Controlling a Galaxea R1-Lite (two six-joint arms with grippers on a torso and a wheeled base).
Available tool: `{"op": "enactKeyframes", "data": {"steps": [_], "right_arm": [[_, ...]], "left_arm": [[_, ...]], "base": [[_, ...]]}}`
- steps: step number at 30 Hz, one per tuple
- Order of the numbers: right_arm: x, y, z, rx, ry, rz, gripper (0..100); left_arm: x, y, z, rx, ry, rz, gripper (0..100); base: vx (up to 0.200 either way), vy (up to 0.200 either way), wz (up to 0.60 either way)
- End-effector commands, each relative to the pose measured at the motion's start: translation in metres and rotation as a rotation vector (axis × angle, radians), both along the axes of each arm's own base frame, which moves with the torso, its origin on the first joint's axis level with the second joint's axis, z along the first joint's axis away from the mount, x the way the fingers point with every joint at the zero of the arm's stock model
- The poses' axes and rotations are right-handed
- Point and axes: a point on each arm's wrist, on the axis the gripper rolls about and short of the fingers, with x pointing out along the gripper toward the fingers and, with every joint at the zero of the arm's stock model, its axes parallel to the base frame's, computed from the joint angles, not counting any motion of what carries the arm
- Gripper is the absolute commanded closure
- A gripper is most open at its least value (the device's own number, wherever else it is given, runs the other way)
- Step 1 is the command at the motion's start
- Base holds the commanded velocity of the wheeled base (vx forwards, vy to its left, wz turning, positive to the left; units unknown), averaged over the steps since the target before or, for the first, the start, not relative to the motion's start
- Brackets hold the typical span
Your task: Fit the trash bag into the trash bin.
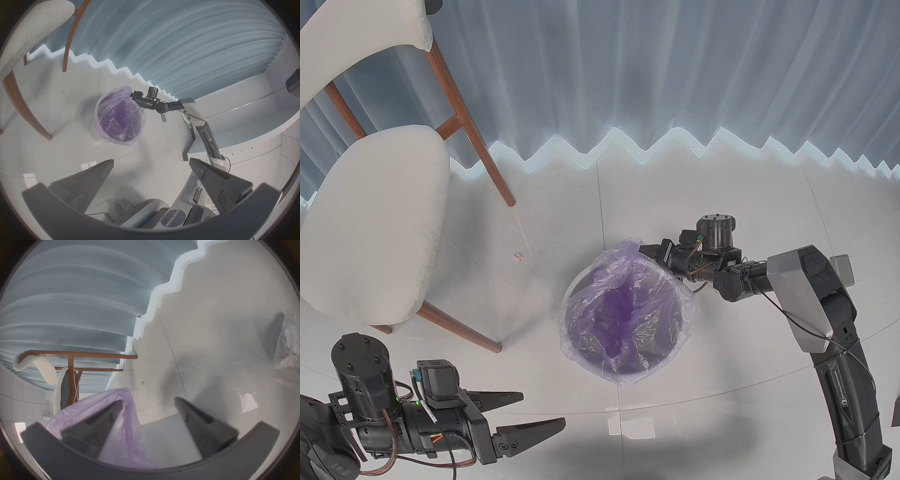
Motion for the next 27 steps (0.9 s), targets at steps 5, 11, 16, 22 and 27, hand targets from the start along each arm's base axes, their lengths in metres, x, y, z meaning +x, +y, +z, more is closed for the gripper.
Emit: {"op": "enactKeyframes", "data": {"steps": [5, 11, 16, 22, 27], "right_arm": [[-0.007, -0.005, 0.053, 0.008, -0.061, -0.005, 0], [-0.026, -0.015, 0.122, 0.018, -0.122, -0.02, 0], [-0.045, -0.023, 0.141, -0.002, -0.074, -0.027, 0], [-0.07, -0.033, 0.118, -0.167, 0.006, -0.057, 0], [-0.077, -0.036, 0.089, -0.339, -0.048, -0.096, 0]], "left_arm": [[0.002, -0.002, 0.003, -0.005, -0.015, -0.002, 0], [0.014, -0.009, 0.017, -0.028, -0.067, 0.044, 0], [0.022, -0.012, 0.017, -0.012, -0.08, 0.107, 0], [0.027, -0.017, 0.02, -0.013, -0.093, 0.107, 0], [0.047, -0.027, 0.021, 0.037, -0.147, 0.105, 0]], "base": [[0.0, 0.0, 0.0], [0.0, 0.0, 0.0], [0.0, 0.0, 0.0], [0.0, 0.0, 0.0], [0.0, 0.0, 0.0]]}}
